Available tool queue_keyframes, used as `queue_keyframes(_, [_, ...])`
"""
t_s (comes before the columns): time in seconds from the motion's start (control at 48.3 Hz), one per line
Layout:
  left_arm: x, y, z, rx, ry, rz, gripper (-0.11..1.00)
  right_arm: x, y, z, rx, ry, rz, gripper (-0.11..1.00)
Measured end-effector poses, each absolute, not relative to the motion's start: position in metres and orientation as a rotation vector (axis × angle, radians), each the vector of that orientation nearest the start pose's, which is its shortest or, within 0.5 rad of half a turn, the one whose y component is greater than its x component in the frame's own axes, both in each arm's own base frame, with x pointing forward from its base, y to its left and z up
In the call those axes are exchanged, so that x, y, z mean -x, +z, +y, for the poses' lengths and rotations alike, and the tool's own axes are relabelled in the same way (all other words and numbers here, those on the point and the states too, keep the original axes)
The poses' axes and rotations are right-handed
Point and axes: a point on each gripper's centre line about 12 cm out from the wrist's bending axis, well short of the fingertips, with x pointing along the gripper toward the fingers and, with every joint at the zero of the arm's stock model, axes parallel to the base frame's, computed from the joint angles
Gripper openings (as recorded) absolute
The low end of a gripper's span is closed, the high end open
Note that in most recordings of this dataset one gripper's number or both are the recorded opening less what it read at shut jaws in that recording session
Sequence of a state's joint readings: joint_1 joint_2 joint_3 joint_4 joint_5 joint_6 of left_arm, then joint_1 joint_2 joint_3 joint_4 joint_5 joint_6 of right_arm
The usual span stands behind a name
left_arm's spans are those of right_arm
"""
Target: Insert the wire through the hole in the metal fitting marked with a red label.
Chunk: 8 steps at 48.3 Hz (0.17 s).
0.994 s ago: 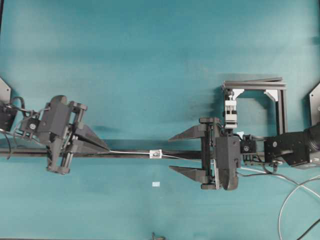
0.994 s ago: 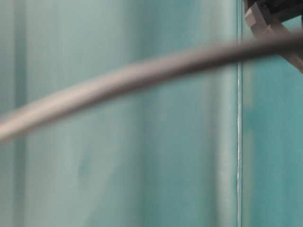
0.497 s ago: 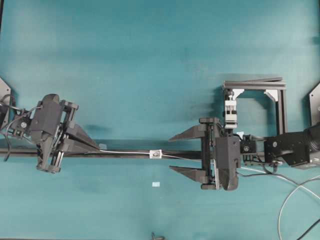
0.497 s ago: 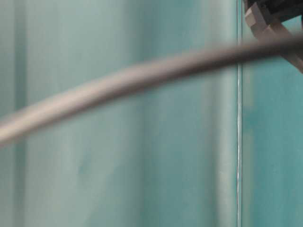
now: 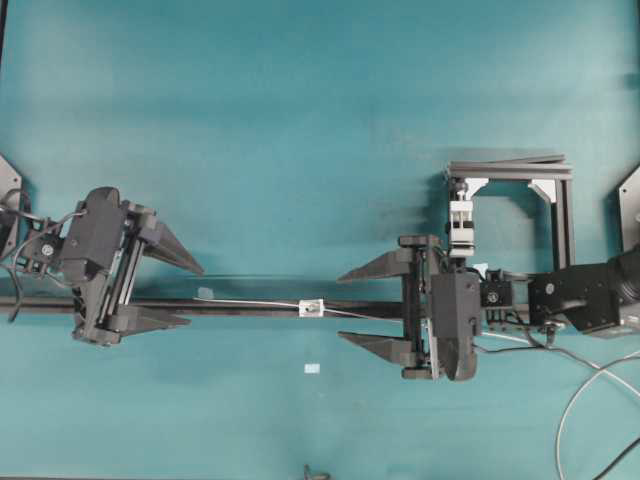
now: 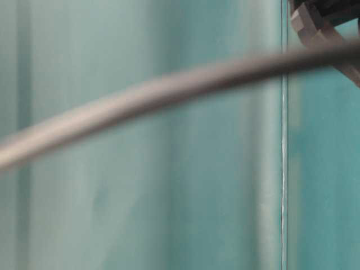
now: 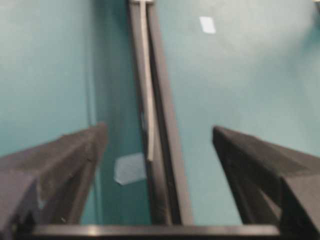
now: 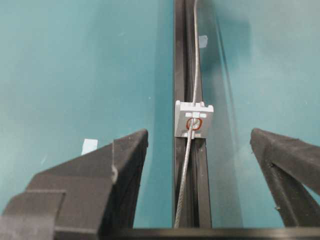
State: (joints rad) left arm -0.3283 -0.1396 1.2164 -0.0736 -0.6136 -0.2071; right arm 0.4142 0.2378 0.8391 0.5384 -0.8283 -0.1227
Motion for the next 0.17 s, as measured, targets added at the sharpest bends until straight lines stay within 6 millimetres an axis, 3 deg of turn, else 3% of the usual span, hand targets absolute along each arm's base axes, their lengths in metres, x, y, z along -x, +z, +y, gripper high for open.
queue_keyframes(0.041, [-0.2525,0.1153,-0.0807,0.175,-0.217,0.492,0.87,-0.3608,0.1059,0.1099,-0.133,-0.012,0.3,0.92])
queue_keyframes(0.166, [-0.2525,0.1153,-0.0807,0.173,-0.218,0.492,0.87,-0.3612,0.1057,0.1101,-0.133,-0.012,0.3,0.92])
